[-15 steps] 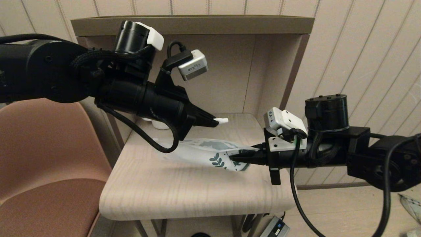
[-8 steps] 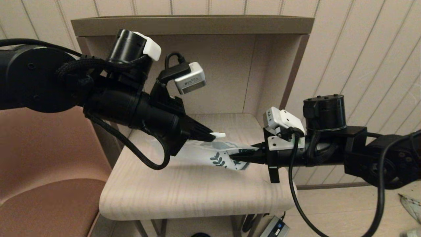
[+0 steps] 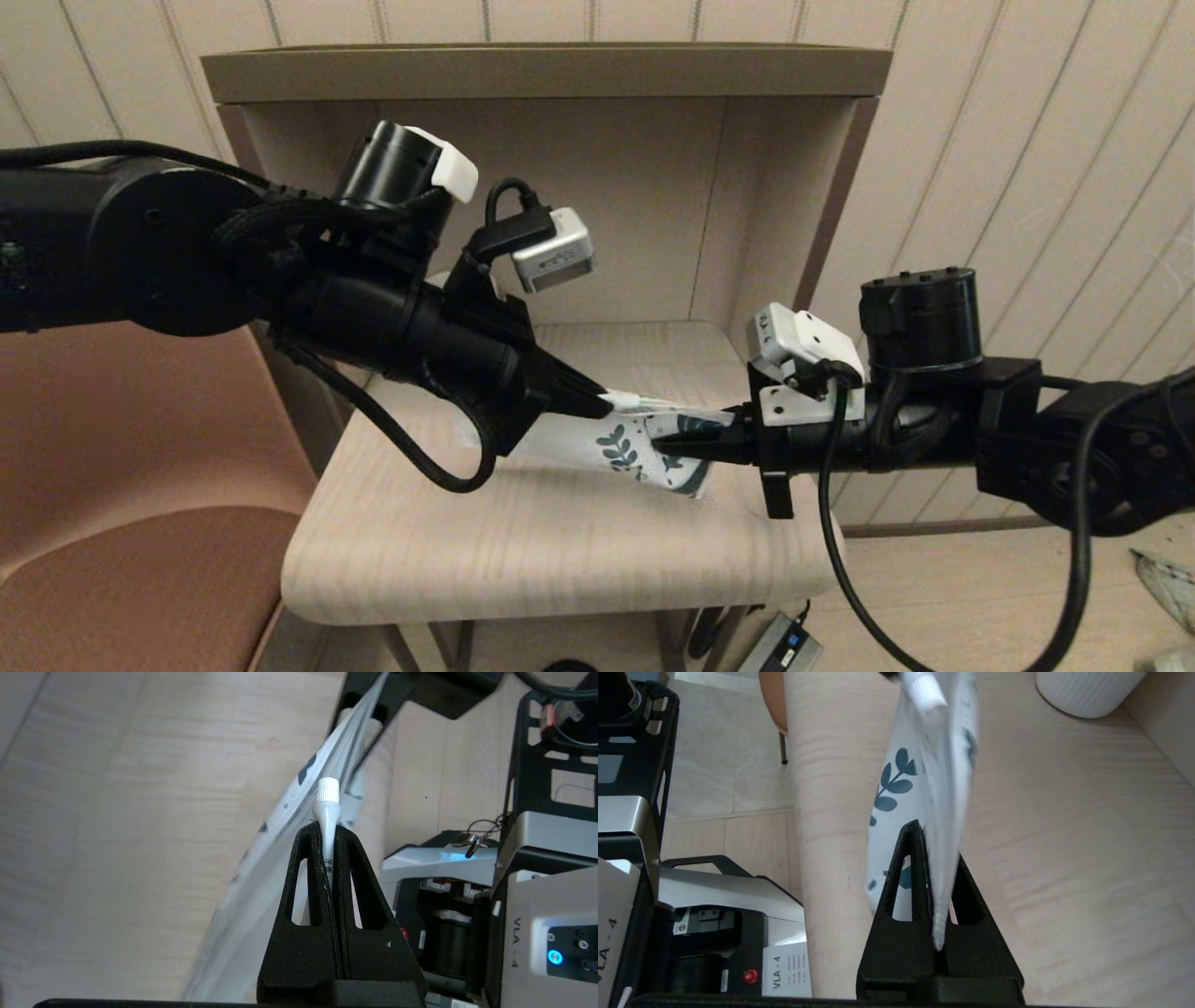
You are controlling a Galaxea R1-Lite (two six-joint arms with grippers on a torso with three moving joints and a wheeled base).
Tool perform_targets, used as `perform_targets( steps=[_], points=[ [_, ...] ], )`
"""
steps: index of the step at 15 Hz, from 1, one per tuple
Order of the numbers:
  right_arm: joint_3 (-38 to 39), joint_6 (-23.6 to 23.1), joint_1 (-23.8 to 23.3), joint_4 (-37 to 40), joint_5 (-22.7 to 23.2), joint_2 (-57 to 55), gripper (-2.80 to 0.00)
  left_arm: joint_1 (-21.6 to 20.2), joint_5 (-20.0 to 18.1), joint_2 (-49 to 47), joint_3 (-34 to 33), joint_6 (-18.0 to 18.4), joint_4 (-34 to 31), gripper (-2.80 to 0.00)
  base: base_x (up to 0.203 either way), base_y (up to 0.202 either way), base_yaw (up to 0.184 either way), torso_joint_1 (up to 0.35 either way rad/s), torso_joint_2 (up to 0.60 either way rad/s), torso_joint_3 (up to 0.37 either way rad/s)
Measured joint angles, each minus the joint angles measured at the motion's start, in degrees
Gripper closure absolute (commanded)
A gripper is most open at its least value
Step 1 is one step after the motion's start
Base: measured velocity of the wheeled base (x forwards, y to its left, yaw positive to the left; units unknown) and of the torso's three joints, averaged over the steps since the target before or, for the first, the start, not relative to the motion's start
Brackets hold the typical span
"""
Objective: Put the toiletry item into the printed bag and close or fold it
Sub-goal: Place the toothpaste in the storage bag
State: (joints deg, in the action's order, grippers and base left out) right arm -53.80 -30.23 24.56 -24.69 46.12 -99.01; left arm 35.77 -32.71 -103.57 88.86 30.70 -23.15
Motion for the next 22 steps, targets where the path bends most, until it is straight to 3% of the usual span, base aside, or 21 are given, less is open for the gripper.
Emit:
perform_targets(
  steps=[9, 16, 22],
  points=[
    [0.11, 0.09, -0.03, -0.01, -0.04, -0.05, 0.0, -0.07, -0.26, 1.18, 1.54, -0.18, -0.11, 0.0, 0.0, 0.0, 0.0, 0.0, 0.0, 0.0],
    [-0.09, 0.17, -0.08, -0.04, -0.06, -0.14, 0.0, 0.01, -0.13, 4.37, -4.52, -0.11, -0.11, 0.0, 0.0, 0.0, 0.0, 0.0, 0.0, 0.0],
    [-0.09, 0.26, 0.15, 0.02, -0.06, -0.11, 0.0, -0.07, -0.09, 1.16, -2.45, -0.12, 3.19, 0.0, 0.0, 0.0, 0.0, 0.0, 0.0, 0.0]
  ],
)
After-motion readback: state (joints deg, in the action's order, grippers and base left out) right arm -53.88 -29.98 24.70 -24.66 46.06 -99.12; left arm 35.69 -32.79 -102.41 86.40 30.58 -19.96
